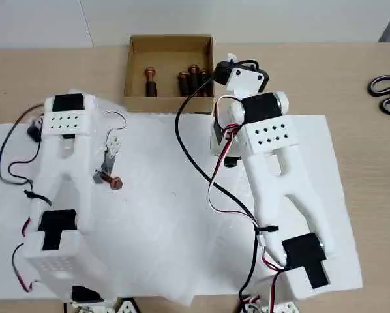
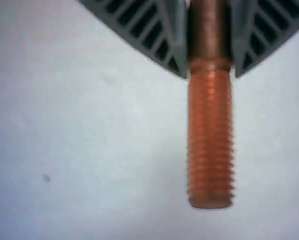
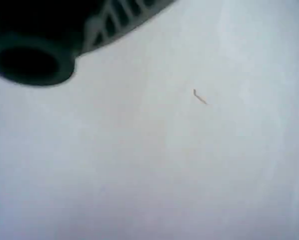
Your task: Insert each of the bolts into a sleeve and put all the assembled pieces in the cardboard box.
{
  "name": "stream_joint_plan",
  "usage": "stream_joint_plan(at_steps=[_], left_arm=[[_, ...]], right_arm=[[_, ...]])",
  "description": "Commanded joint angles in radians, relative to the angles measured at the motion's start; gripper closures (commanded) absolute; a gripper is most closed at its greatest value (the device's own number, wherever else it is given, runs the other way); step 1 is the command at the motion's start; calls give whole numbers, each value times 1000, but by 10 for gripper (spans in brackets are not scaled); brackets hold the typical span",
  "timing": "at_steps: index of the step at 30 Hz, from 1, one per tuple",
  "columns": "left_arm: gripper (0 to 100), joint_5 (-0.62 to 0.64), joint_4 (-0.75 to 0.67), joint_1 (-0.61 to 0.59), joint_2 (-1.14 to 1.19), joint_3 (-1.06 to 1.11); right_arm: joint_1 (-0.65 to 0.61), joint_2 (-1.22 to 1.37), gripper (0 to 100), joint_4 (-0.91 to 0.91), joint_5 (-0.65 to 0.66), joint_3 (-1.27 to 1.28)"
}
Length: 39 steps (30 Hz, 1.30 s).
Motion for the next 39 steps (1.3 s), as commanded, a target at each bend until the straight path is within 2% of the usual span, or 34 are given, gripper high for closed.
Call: stream_joint_plan(at_steps=[1, 3, 4, 11, 15, 18, 24, 29, 33, 36, 39], left_arm=[[994, 308, 8, 2, -60, 27], [993, 456, 8, -9, -60, 44], [993, 480, 8, -14, -60, 48], [992, 377, 8, -20, -60, 48], [979, 373, 8, -21, -60, 45], [901, 373, 6, -21, -60, 44], [670, 377, 9, -15, -60, 45], [642, 377, 14, -21, -60, 47], [641, 368, 8, -87, -61, 41], [641, 258, 14, -144, -68, 22], [641, -6, 18, -216, -71, -12]], right_arm=[[7, -56, 996, -1, 12, -28], [7, -56, 996, 1, 12, -28], [7, -56, 996, 1, 12, -28], [7, -58, 996, -2, 12, -28], [7, -58, 996, -2, 12, -28], [7, -58, 996, -2, 12, -28], [7, -58, 995, -4, 12, -28], [7, -58, 995, -4, 12, -28], [7, -58, 995, -4, 12, -29], [8, -58, 995, -4, 12, -29], [8, -58, 995, -4, 11, -29]])
